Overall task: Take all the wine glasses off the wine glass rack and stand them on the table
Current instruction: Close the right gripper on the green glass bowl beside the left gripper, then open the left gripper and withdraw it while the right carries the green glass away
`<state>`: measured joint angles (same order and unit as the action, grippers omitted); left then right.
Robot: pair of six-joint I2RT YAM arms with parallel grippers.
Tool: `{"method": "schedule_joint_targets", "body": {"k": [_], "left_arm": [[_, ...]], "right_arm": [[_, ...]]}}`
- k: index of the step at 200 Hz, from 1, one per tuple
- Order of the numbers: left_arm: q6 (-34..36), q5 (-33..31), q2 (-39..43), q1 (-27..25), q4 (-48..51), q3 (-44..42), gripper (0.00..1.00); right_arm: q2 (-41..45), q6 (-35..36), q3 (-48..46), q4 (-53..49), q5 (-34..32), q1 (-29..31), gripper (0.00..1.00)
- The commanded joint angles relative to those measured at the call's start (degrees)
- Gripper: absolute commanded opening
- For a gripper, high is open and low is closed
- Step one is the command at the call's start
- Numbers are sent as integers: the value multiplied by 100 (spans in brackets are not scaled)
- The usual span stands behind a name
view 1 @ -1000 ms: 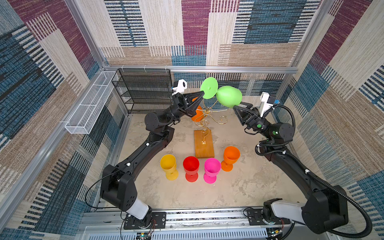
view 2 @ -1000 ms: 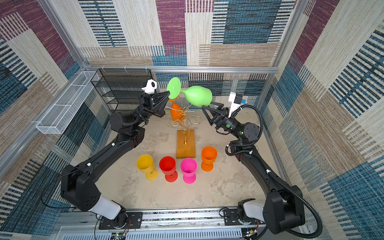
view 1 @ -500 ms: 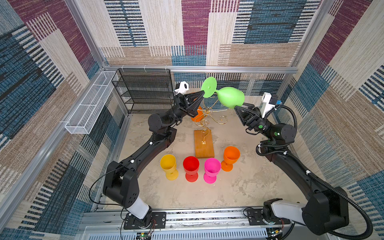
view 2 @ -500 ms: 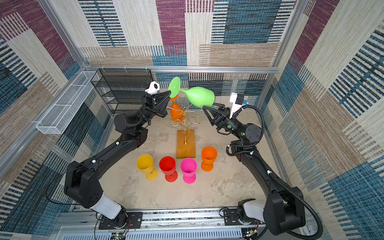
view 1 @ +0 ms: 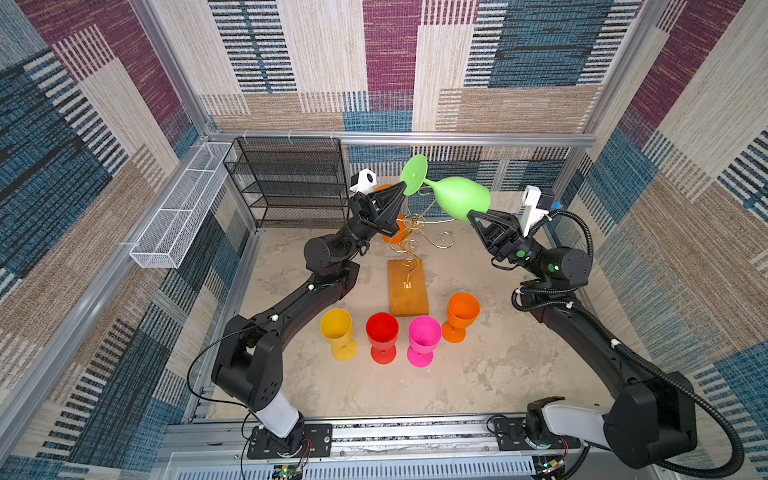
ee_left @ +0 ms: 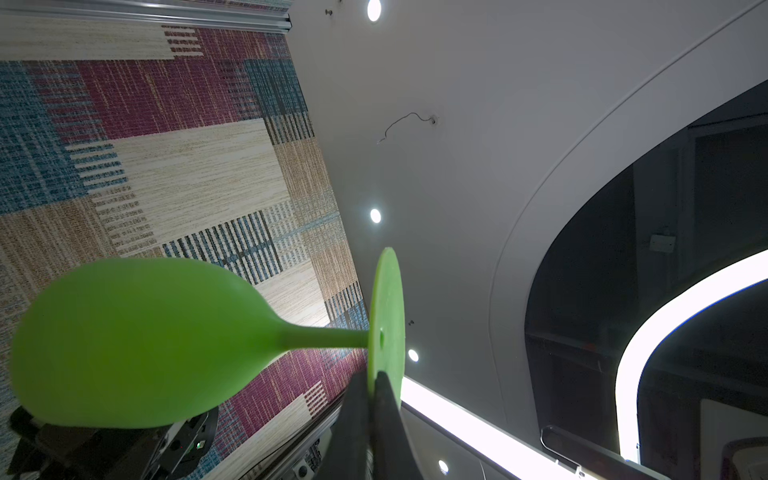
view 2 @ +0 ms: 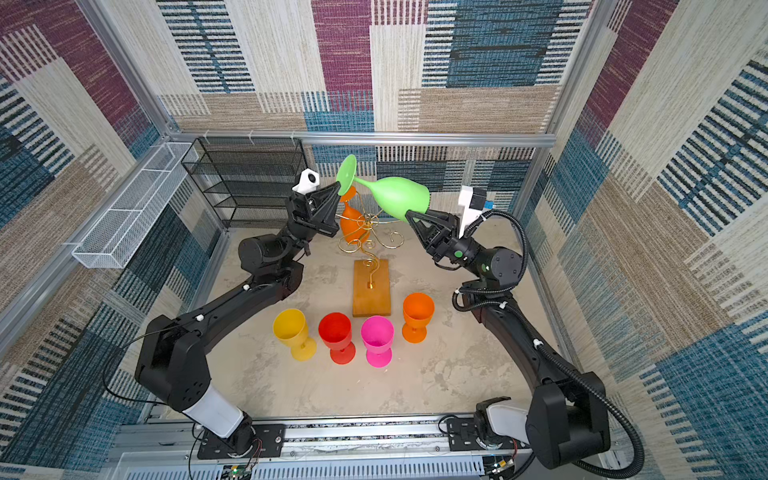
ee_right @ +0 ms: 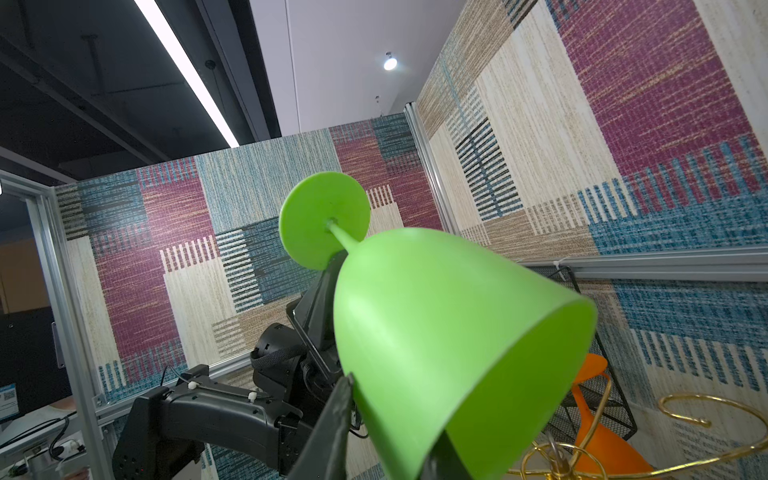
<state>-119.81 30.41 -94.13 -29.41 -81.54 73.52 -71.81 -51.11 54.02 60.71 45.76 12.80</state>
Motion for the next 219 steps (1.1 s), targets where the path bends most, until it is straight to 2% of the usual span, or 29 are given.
{"method": "schedule_joint_targets", "body": {"k": [1,10,46,127,164,190,205,219], "left_arm": [[-315,-2,-28,-30,85,-22,0],[-307,-26,-42,-38,84,-34,0],[-324,-132,-87,-81,85,-34,13],[-289,-167,-98,-133,77,9,25],[-250,-209,-76,-135,76,-44,30],[-184,-193,-56,-135,77,-66,36],[-90,-123,-57,-135,77,-73,39],[68,-37,-57,-127,83,-55,42]], "right_arm": [[57,-95,-29,424,307,25,21],[75,-89,-55,405,278,28,20],[105,-153,-76,392,243,30,16],[390,-138,11,-137,-133,24,0],[627,108,103,-655,-330,26,0],[878,587,368,-1653,-607,28,0],[1066,1216,809,-2971,-956,27,0],[1178,1813,1354,-4387,-1598,24,0]]}}
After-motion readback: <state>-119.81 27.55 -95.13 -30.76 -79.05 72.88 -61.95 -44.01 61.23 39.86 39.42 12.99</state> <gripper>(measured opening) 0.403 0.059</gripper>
